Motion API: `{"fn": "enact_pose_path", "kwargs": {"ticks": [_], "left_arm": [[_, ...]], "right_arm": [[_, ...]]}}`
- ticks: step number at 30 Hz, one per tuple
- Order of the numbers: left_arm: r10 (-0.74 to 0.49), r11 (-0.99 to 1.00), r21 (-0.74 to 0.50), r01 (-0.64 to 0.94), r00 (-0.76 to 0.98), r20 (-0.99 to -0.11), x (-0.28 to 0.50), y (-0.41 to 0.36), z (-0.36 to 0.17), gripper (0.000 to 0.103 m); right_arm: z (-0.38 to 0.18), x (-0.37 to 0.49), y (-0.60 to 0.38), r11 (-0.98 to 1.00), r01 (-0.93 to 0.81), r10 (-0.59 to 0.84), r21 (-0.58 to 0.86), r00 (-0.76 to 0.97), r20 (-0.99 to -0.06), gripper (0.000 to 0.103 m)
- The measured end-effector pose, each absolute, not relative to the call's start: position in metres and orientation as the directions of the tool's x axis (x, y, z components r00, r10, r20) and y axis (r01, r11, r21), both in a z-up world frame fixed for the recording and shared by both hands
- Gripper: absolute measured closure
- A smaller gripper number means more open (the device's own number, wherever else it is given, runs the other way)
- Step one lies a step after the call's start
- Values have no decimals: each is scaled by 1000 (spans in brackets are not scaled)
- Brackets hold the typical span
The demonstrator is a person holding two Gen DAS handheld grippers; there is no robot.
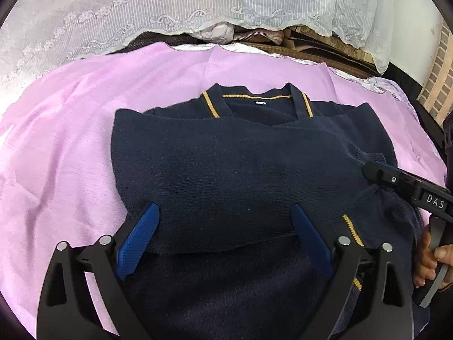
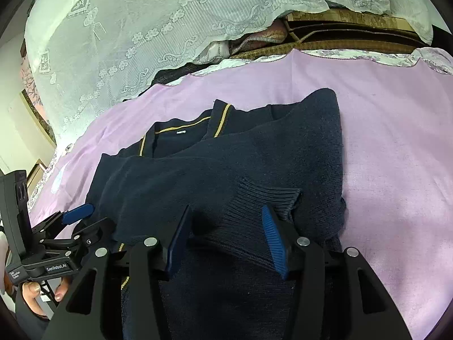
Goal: Fold small clothes
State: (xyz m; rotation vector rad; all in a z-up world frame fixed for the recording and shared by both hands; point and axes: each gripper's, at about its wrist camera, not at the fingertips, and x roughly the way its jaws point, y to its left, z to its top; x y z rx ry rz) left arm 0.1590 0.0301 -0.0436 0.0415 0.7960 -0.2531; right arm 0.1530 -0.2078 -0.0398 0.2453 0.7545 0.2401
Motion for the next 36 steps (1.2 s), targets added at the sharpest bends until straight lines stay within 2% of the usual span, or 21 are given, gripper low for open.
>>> {"fn": "enact_pose_path", "kwargs": {"ticks": [6, 10, 18, 20, 28, 33, 36], "left_arm": [[-149, 980, -3, 198, 728, -669, 134, 29, -34, 11], [-151, 984, -28, 175, 747, -647, 115, 37, -28, 11], [-152, 987, -51, 154, 766, -625, 84, 46, -22, 11], [-143, 988, -37, 153, 771, -621, 76, 45, -22, 11], [-86, 985, 74, 156, 816, -572, 32, 32, -17, 10], [-82, 985, 84, 150, 837, -540, 2, 34, -12, 8], [-85, 987, 75, 145, 848, -523, -16, 38, -10, 8]], "right_arm": [[-33, 140, -212, 948, -109, 276, 298, 748, -604, 51], [-23, 121, -217, 954, -93, 241, 284, 800, -549, 51], [-19, 92, -213, 958, -94, 234, 270, 801, -551, 49], [-19, 85, -213, 959, -91, 229, 267, 803, -549, 47], [-20, 51, -220, 953, -81, 235, 293, 809, -539, 46], [-26, 20, -214, 962, -102, 230, 254, 803, -550, 46], [-21, -3, -209, 966, -125, 229, 226, 821, -524, 46]]}}
